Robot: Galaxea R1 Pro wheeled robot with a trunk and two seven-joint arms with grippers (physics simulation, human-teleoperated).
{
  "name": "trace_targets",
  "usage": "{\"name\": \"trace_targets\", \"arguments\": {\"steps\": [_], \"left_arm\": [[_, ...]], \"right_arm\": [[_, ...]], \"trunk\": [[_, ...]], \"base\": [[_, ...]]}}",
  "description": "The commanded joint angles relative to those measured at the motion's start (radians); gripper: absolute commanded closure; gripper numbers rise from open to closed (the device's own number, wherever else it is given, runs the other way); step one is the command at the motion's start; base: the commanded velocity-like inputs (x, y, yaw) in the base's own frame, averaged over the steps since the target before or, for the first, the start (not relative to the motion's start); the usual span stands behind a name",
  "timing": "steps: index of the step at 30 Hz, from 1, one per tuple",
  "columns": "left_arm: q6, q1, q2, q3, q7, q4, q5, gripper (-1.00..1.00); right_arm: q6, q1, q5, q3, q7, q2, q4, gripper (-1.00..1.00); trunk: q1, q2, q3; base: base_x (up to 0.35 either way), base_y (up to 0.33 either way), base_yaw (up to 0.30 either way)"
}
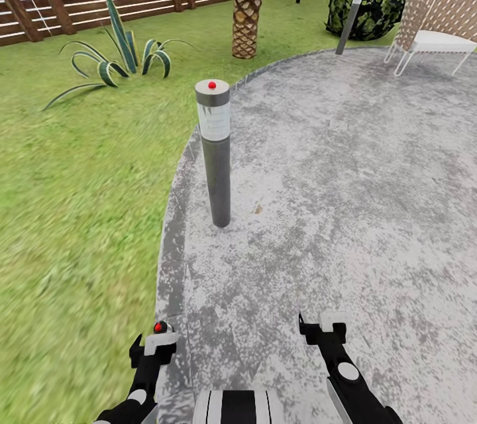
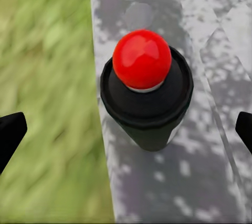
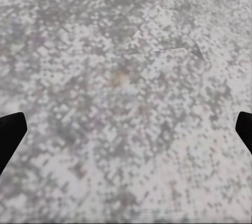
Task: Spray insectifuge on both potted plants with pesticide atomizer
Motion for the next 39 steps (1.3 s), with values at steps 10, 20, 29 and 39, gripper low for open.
{"name": "trace_targets", "arguments": {"steps": [10, 20, 29, 39], "left_arm": [[-0.001, 0.0, -0.001, -0.002, 0.01, 0.001, -0.008, -1.0], [-0.003, 0.0, -0.002, -0.002, 0.009, 0.002, -0.009, -1.0], [-0.003, 0.0, -0.002, -0.002, 0.01, 0.001, -0.008, -1.0], [-0.003, 0.0, -0.002, -0.002, 0.01, 0.001, -0.008, -1.0]], "right_arm": [[-0.001, -0.001, 0.001, 0.005, -0.009, -0.001, 0.001, -1.0], [-0.001, 0.0, 0.001, 0.005, -0.009, -0.001, 0.001, -1.0], [-0.001, 0.0, 0.001, 0.005, -0.009, -0.001, 0.001, -1.0], [-0.001, 0.0, 0.001, 0.005, -0.009, -0.001, 0.001, -1.0]], "trunk": [[0.0, 0.0, -0.001], [0.0, 0.0, -0.001], [0.0, 0.0, -0.001], [0.0, 0.0, -0.001]], "base": [[0.0, 0.0, 0.0], [0.019, -0.026, 0.0], [0.004, -0.006, 0.0], [0.029, 0.0, 0.044]]}}
